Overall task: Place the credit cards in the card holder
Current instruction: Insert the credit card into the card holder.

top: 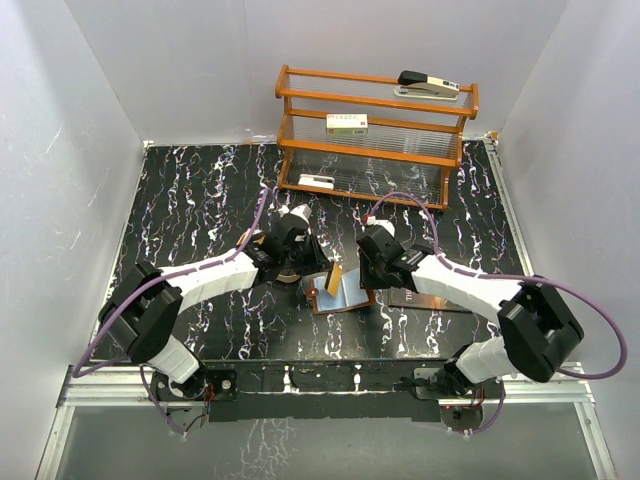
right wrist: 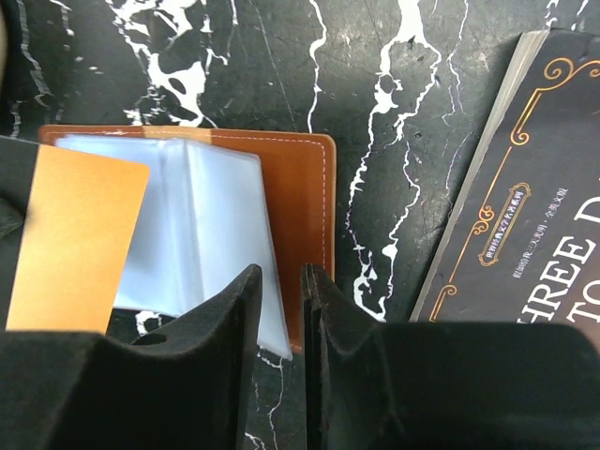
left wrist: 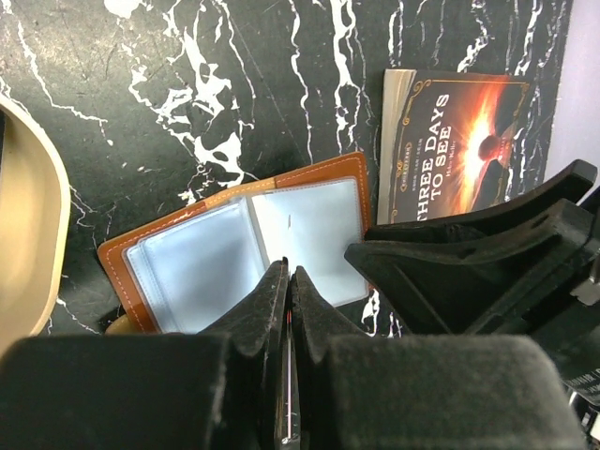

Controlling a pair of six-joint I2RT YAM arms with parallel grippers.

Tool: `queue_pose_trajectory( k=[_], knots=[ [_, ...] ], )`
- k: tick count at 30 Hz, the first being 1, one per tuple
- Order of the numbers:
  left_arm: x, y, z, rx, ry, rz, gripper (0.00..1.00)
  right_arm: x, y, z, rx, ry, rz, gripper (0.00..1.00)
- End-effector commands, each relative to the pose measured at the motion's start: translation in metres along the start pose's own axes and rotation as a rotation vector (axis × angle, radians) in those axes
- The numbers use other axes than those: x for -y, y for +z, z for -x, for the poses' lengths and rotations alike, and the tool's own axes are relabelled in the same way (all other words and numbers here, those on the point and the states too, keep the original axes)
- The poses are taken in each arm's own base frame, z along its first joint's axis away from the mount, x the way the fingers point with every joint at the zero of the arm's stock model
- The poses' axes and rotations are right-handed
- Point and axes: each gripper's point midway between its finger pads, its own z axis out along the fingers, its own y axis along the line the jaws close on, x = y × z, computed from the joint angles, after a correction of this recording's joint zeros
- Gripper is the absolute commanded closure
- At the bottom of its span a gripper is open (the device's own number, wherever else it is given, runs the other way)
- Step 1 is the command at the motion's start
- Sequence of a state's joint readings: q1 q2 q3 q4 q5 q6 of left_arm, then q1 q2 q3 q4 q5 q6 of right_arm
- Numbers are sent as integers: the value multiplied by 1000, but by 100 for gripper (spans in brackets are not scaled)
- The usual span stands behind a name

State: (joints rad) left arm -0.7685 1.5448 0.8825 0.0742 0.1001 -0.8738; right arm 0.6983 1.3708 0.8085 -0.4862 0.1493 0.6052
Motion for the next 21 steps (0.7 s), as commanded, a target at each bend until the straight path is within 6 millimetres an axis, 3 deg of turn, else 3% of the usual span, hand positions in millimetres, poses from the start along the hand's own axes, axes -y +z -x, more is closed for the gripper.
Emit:
queue_pose_trajectory(
  k=[1, 7, 14, 21],
  knots=[
    [-2, 5, -1, 18, 0, 16, 100, -6, 7, 15, 50, -7, 4, 80],
    [-4, 11, -11, -6, -1, 15, 100, 11, 19, -13, 13, 43, -36, 83],
    [-7, 16, -17, -9, 1, 26, 100, 19, 19, -40, -21, 127, -22, 85],
    [-8, 21, -26, -24, -19, 10, 100, 23, 16, -43, -8, 156, -21, 85]
  ],
)
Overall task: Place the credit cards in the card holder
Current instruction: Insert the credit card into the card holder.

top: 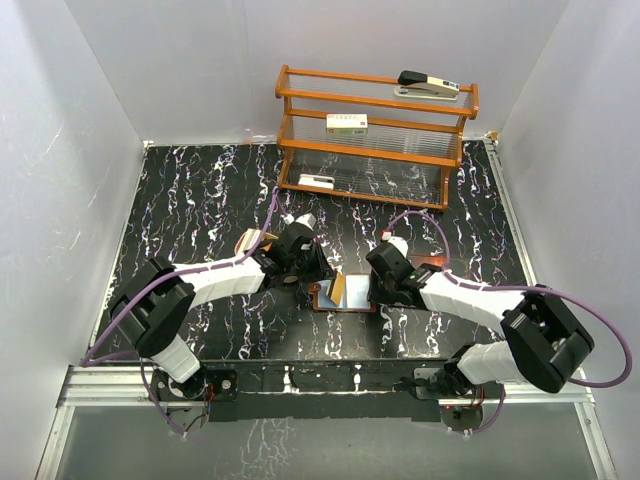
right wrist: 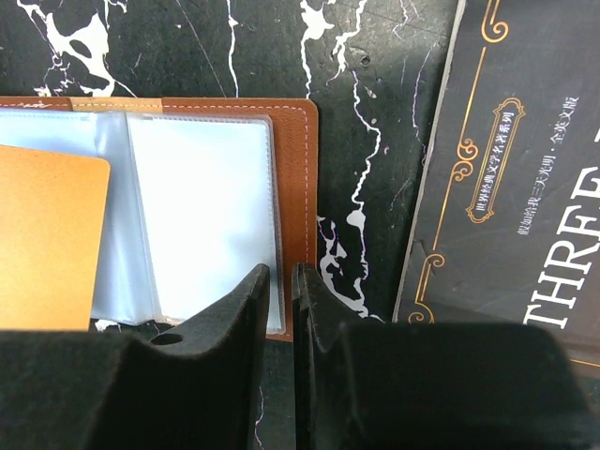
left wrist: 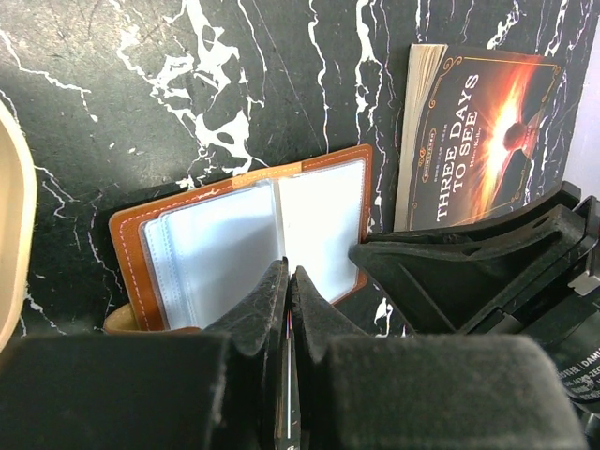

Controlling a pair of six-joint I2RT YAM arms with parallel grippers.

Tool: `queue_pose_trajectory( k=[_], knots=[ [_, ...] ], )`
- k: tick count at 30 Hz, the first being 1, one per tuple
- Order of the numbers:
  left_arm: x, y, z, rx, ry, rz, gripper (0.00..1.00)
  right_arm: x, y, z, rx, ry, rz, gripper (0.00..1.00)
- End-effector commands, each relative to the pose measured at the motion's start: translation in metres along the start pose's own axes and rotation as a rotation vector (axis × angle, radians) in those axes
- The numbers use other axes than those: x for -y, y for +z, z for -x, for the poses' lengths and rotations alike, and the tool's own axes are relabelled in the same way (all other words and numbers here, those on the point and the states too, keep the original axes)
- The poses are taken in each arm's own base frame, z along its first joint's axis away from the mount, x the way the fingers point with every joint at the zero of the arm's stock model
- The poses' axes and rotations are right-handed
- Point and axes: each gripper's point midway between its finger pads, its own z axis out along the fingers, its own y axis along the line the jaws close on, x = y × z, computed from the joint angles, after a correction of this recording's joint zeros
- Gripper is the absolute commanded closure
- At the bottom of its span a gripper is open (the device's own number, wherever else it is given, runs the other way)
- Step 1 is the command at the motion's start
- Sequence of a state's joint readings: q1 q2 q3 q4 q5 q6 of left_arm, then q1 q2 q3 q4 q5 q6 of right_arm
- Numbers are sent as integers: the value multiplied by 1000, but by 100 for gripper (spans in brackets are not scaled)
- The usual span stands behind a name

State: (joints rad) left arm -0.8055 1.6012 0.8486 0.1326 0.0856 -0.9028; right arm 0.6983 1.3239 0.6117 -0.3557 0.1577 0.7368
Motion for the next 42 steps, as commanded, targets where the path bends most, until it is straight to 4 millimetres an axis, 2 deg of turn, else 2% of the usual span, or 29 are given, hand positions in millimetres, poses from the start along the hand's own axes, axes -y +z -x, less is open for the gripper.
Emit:
queue_pose_trajectory(
  k=[1, 12, 17, 19, 27, 36, 42],
  knots=[
    [-1, 6, -4, 8, -15, -6, 100, 3, -1, -4, 2, 27, -3, 85],
    [-9, 22, -8, 23, -32, 22, 100, 3, -2, -4, 8, 36, 1, 85],
    [-17, 22, -8, 35, -20, 54, 100, 4, -2, -4, 13, 38, 1, 85],
    [-15, 21, -8, 38, -29, 44, 100, 5, -2, -3, 15, 39, -1, 85],
    [17, 8, 4, 65, -34, -46, 100, 7, -3, -3, 19, 39, -10, 85],
    [14, 12, 2, 63, -31, -40, 100, 7, -4, -2, 25, 43, -11, 85],
    [18, -1, 13, 115, 14, -10, 100, 8, -3, -2, 23, 42, -16, 85]
  ],
)
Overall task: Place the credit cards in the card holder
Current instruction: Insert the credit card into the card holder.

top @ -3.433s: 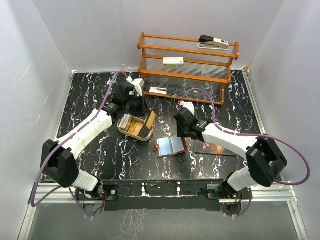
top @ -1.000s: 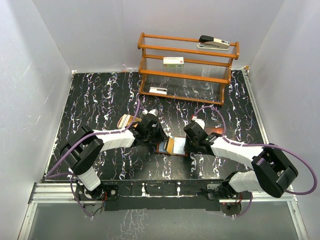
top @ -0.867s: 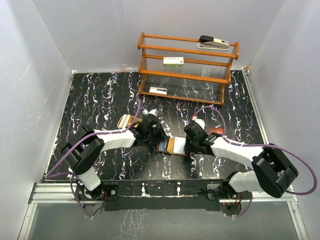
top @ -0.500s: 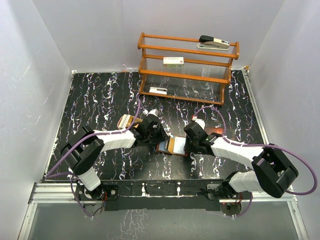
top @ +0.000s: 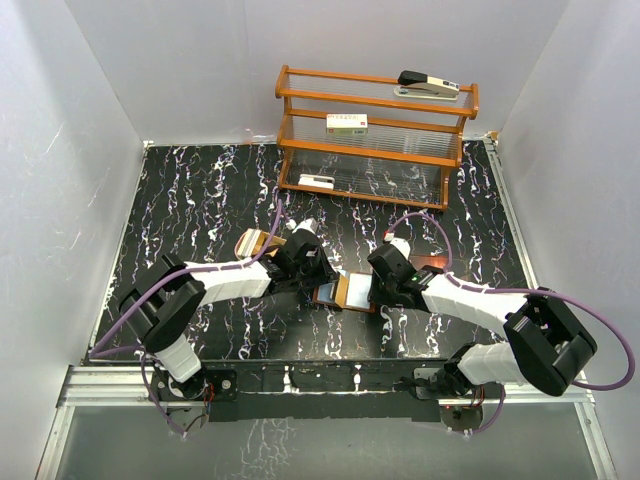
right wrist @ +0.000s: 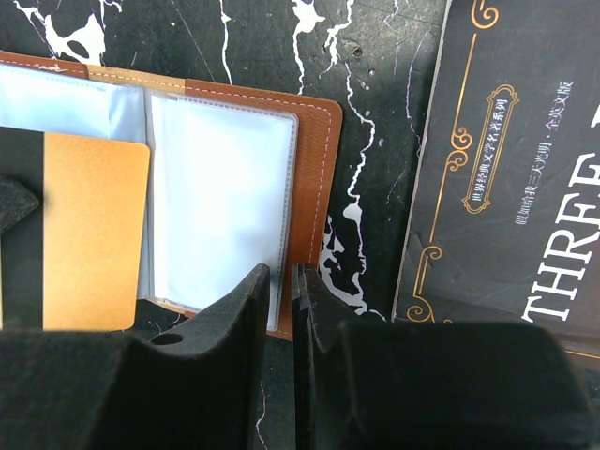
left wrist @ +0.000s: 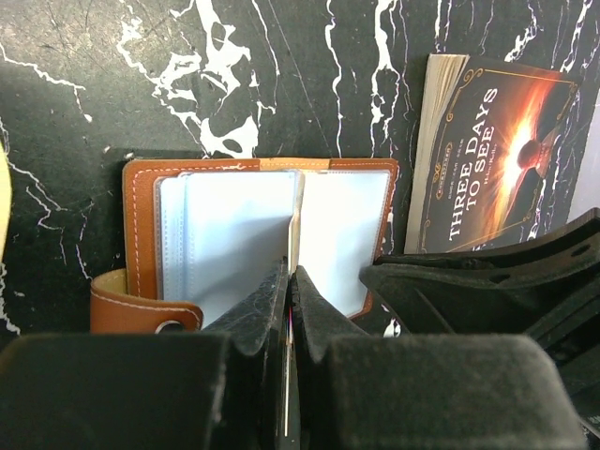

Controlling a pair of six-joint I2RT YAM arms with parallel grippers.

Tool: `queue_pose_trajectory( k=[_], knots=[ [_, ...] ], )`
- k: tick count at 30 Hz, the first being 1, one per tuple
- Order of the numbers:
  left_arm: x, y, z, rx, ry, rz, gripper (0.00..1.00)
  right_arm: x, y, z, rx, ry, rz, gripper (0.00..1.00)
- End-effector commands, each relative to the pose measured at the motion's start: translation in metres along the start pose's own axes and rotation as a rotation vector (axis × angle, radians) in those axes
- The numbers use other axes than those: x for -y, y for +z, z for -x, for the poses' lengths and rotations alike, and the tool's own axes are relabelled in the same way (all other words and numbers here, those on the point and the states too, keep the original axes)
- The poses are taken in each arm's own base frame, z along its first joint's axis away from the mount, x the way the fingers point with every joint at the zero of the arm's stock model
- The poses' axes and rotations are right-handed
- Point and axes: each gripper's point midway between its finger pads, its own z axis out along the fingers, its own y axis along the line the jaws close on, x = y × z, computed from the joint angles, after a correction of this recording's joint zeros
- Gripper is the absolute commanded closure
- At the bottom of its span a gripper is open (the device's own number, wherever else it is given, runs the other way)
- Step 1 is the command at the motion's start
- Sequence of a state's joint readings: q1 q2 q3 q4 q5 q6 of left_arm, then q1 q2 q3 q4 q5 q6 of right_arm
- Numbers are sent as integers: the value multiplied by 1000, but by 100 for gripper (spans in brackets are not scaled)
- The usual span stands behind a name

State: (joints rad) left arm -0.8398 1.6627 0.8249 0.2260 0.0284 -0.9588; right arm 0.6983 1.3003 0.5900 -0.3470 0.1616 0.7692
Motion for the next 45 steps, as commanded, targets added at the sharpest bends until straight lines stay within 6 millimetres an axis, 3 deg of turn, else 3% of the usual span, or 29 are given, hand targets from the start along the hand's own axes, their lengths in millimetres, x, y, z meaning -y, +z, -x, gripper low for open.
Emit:
queue_pose_trajectory(
  k=[1, 10, 23, 37, 45],
  knots=[
    [23, -21, 24, 97, 52, -28, 100, 7, -2, -1, 13, 7, -20, 85],
    [30, -16, 20, 100, 46, -92, 100, 7, -1, -1, 13, 7, -23, 85],
    [-7, 5, 5, 56, 88, 36, 100, 7, -2, 0, 20, 11, -19, 85],
    [-22, 17, -12, -16, 106, 79, 100, 9, 0, -2, 14, 10, -29, 85],
    [-25, 20, -3, 16, 121, 111, 100, 9, 1, -3, 10, 11, -31, 85]
  ],
)
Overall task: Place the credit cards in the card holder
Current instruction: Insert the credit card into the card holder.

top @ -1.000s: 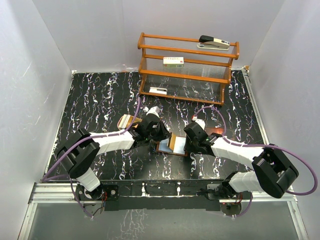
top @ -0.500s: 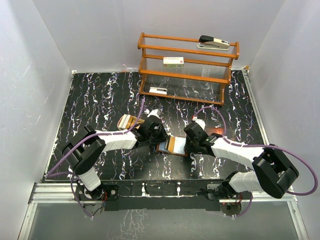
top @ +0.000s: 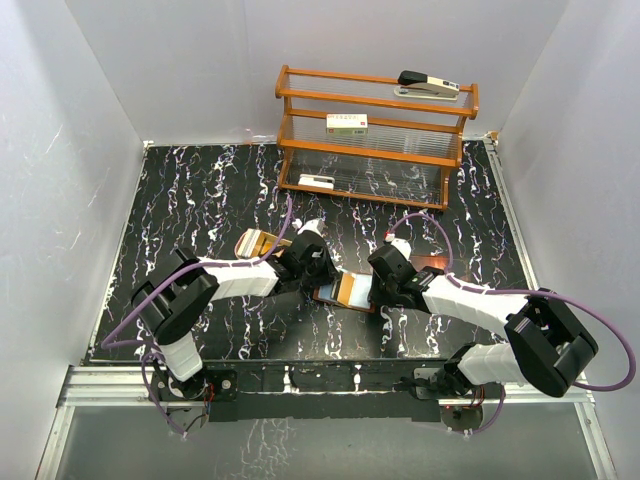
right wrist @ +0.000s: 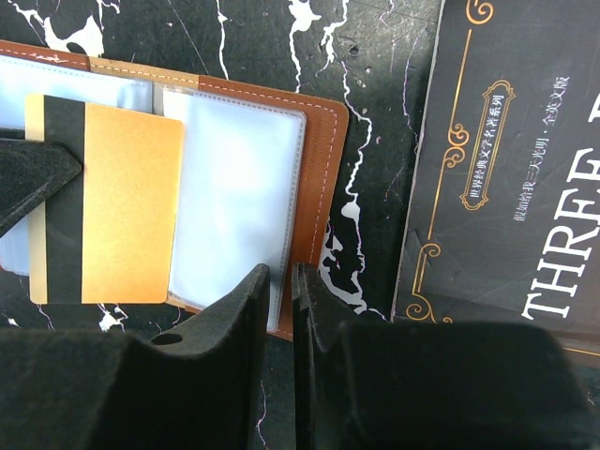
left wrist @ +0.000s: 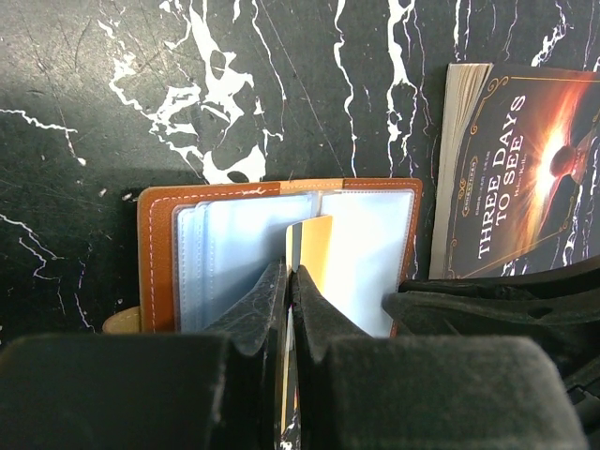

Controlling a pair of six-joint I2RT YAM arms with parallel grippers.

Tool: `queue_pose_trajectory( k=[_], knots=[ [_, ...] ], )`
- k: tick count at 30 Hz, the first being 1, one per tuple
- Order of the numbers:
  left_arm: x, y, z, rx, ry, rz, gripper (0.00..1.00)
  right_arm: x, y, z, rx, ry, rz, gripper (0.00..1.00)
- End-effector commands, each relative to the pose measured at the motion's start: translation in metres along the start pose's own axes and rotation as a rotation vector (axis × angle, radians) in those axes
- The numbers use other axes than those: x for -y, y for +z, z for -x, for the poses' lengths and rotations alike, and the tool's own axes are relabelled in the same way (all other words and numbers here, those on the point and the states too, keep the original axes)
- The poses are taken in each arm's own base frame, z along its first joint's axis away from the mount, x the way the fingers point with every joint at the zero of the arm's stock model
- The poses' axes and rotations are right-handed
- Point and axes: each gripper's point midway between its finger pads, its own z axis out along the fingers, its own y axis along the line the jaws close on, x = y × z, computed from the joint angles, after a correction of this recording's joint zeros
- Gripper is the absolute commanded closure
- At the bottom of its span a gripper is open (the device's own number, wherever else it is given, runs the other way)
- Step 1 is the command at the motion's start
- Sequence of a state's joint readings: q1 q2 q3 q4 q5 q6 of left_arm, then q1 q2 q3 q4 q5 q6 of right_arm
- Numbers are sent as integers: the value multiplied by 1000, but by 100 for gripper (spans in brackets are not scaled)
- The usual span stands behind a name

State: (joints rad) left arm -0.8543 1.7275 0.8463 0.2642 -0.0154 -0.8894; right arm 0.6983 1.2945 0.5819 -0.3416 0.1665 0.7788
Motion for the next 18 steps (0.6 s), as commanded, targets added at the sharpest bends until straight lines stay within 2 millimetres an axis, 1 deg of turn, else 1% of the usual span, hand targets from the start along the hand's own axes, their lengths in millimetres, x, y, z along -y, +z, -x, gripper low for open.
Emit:
queue_pose_trajectory(
  k=[1, 5, 10, 18],
  knots=[
    [-19, 5, -3, -5, 49, 92, 100, 8, 1, -3, 3, 1, -30, 85],
    [-22, 9, 0, 9, 65, 116, 100, 9, 2, -4, 0, 7, -32, 85],
    [-25, 13, -2, 18, 70, 128, 100, 9, 2, -6, -2, 11, -32, 85],
    [-26, 14, 1, 43, 70, 135, 100, 9, 2, -6, -5, 11, -28, 85]
  ],
)
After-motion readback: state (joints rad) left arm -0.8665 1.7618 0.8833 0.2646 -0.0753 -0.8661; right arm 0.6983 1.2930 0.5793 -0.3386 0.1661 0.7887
